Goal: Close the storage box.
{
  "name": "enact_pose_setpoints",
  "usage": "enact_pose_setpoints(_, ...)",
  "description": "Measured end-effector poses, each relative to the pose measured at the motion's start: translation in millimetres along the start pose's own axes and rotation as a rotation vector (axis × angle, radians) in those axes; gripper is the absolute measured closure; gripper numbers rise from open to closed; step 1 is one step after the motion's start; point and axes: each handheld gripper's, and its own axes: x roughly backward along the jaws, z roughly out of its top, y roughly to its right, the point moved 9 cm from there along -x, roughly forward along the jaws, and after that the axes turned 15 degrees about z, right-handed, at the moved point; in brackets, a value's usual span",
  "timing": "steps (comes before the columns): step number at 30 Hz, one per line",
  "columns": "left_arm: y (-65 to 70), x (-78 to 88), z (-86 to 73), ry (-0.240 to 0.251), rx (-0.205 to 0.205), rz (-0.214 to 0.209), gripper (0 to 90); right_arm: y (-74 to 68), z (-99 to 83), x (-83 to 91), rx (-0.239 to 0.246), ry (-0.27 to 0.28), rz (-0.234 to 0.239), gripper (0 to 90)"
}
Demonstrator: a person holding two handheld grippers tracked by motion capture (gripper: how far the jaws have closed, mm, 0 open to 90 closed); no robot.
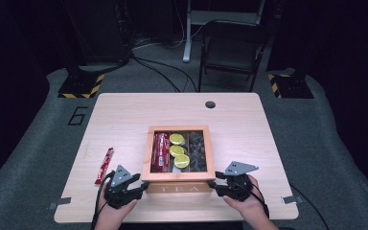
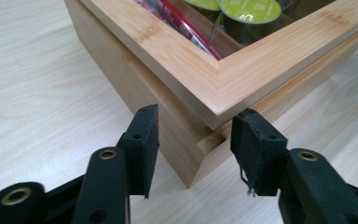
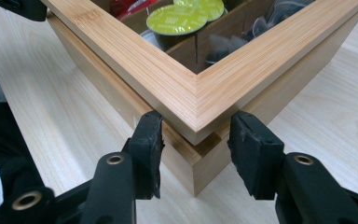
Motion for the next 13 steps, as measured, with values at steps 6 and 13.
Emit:
enact_pose_setpoints(6,-1.2,0.8,-10.6,-0.043,-0.009,-0.006,39.8,-1.7,-5.5,-0.6,-0.01,-0.051,0.029,44.5)
enact_pose_setpoints(13,-9.2,8.0,-11.3,-0.018,0.042,-0.001,37.8,-0.5,0.3,5.4,-0.006,-0.009,-0.001,42.3)
